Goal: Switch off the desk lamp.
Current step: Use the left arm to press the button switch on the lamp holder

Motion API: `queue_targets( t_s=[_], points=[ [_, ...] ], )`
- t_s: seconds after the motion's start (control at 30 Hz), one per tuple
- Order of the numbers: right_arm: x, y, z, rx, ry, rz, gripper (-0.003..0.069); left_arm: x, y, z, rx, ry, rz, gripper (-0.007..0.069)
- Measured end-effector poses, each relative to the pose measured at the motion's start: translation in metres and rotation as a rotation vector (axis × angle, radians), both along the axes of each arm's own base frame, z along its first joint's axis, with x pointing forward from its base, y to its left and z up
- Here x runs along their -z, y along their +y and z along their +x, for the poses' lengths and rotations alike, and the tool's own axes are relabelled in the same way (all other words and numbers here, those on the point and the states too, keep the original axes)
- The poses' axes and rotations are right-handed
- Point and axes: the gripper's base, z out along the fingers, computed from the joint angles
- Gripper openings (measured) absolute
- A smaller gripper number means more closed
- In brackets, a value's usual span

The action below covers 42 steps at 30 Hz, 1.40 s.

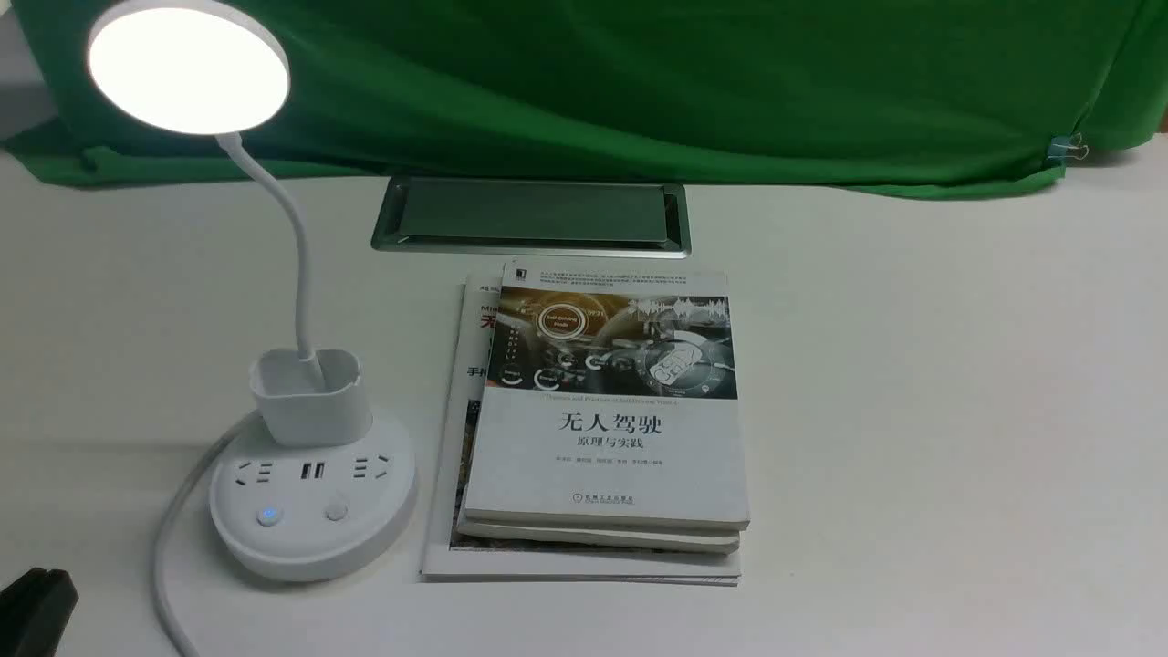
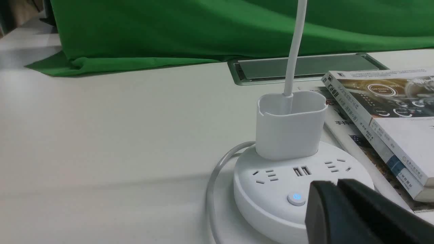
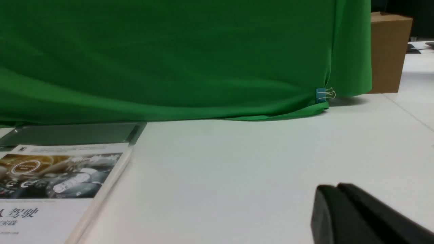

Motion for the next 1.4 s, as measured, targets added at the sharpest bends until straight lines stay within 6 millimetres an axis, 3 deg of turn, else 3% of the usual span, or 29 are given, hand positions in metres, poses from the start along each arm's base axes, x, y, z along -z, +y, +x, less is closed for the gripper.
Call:
queue_targets(
  t_s=[0.5, 0.77, 1.0, 1.13, 1.27, 1.4],
  points=[
    [0.0, 0.0, 0.0, 0.0, 0.001, 0.0, 0.0035, 0.0, 0.0, 0.0, 0.0, -0.001, 0.004, 0.0019],
    [0.0, 0.0, 0.0, 0.0, 0.001, 0.0, 0.0035, -0.015, 0.003, 0.001, -0.032, -0.164, -0.003, 0.0019],
    [0.0, 0.0, 0.0, 0.0, 0.0, 0.0, 0.0035, -0.016, 0.003, 0.001, -0.035, -0.177, -0.003, 0.0019],
    [0.0, 0.0, 0.0, 0.0, 0.0, 0.0, 0.0035, -0.019, 0.004, 0.001, -0.049, -0.193, -0.241, 0.0019],
    [0.0, 0.0, 0.0, 0.0, 0.0, 0.0, 0.0035, -0.028, 0.007, 0.0, -0.072, -0.286, -0.346, 0.0019],
    [0.0, 0.0, 0.0, 0.0, 0.0, 0.0, 0.0035, -0.058, 0.011, -0.006, -0.076, -0.453, -0.435, 0.0019]
  ],
)
